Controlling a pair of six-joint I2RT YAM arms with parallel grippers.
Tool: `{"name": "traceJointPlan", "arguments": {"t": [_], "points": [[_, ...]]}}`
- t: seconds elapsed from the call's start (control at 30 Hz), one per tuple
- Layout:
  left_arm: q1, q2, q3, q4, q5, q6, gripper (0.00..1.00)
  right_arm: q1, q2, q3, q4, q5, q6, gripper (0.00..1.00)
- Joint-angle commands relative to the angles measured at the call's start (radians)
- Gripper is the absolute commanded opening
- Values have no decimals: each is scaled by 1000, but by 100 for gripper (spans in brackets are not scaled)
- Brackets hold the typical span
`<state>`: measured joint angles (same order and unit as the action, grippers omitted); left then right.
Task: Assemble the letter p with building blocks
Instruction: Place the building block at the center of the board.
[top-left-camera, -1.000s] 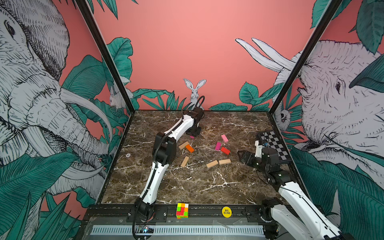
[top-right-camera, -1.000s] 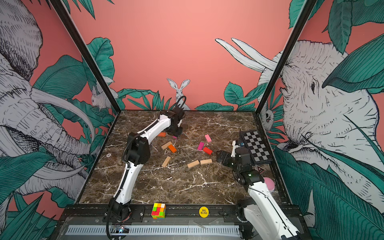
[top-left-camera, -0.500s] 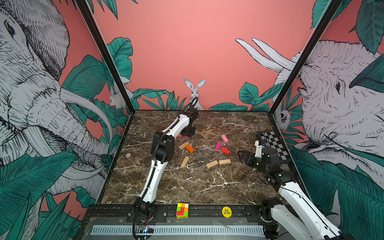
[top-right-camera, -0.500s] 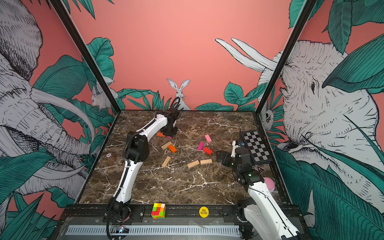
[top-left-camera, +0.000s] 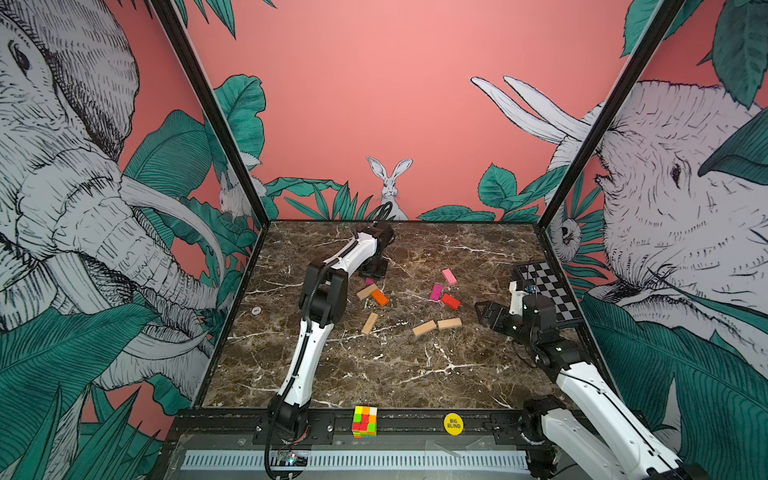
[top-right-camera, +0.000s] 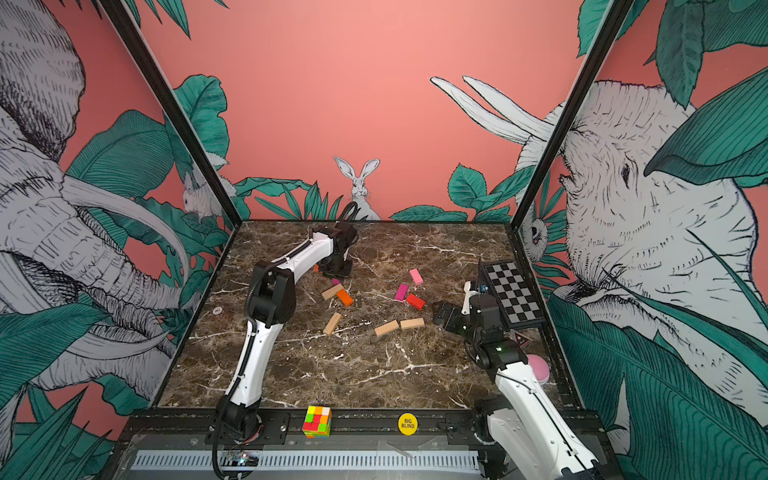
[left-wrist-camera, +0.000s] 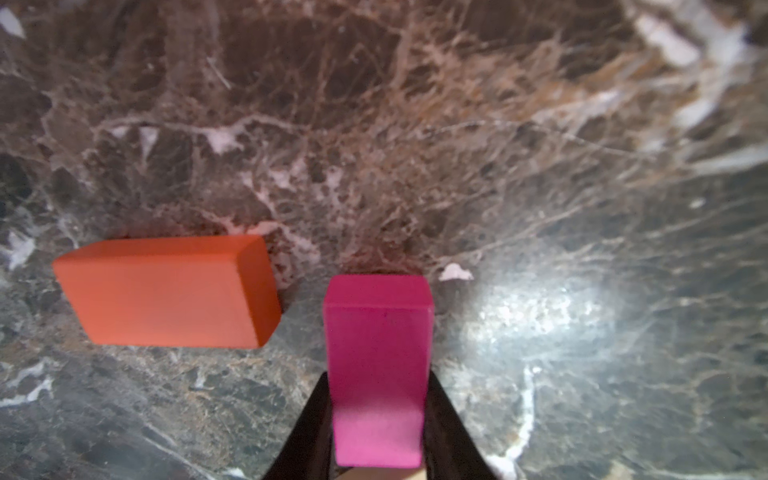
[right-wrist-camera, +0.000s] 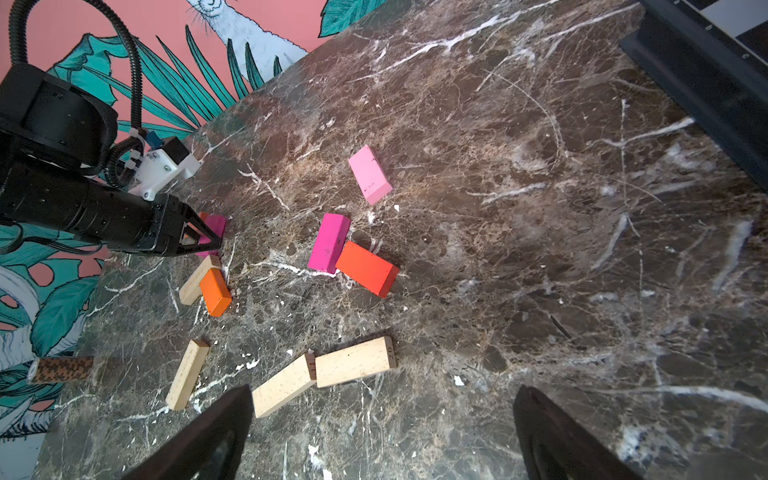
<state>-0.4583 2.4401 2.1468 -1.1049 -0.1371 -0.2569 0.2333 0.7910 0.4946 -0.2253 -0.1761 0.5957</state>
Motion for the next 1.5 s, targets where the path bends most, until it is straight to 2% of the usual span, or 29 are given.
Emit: {"name": "traceJointPlan", "arguments": {"t": [0.0,0.2,0.5,0.7,1.47], "points": [[9,-34,-31,-9,5,-22,40,5,5,7,26,-3,-2,98],[9,-64,-73,4,1,-24,47,6,7,6,28,-6,1,98],[10,-103,-162,46,22,-38,43,6,4,-5,35,-10,7,98],[8,-98,-159,55,18,-37,33,6,1,-6,32,-9,7,98],[13,-38,-69,35,0,-102,31,5,6,-10,42,-11,4,98]]}}
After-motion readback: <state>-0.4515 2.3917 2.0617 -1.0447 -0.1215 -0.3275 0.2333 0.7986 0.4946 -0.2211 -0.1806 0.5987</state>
